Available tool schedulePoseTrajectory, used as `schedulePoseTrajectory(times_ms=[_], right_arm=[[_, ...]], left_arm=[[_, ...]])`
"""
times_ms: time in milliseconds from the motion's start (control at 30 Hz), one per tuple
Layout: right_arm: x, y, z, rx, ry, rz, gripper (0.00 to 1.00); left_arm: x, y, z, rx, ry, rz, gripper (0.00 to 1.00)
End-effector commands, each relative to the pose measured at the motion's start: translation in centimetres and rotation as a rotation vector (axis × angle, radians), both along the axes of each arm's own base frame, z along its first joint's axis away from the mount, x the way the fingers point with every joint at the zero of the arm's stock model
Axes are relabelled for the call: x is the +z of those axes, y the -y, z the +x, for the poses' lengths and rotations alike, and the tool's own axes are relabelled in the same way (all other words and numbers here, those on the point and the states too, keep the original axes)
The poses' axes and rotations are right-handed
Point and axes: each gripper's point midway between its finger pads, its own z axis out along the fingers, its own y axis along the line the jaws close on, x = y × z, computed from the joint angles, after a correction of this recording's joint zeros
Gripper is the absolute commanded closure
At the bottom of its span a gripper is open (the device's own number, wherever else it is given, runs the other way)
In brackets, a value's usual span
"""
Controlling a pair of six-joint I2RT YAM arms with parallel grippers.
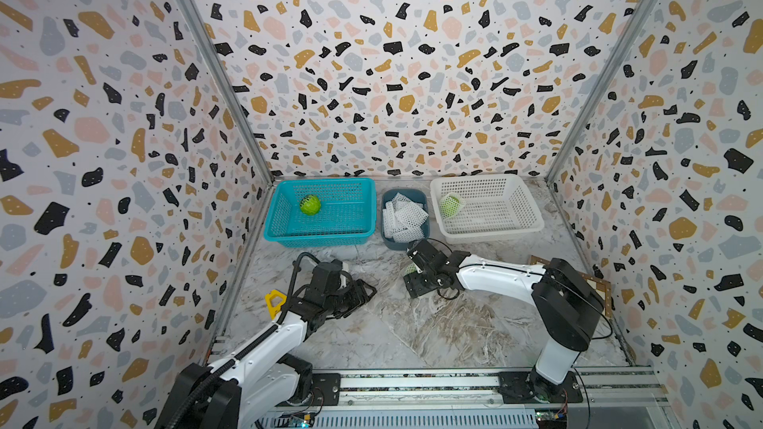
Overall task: Sleeve custard apples in foam nets
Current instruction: Put on the foam net on the custard apple.
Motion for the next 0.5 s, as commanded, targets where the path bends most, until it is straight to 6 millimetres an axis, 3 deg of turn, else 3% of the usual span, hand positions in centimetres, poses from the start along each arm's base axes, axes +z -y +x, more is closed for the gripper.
schedulePoseTrajectory(times_ms=[0,200,467], right_arm=[[1.6,0.2,-1.4,0.114,-0.004,-0.007,0.19],[-0.3,1.0,-2.3,0.185,-0.049,-0.091,0.2],[-1.6,0.3,-2.6,0.228,-0.086,-0.133,0.19]], left_arm=[[0.5,0.2,0.1,-0.016,0.02,-0.009,0.37],[0.6,0.3,0.3,-0.016,0.021,-0.01,0.37],[0.2,0.2,0.2,-0.014,0.009,-0.008,0.37]])
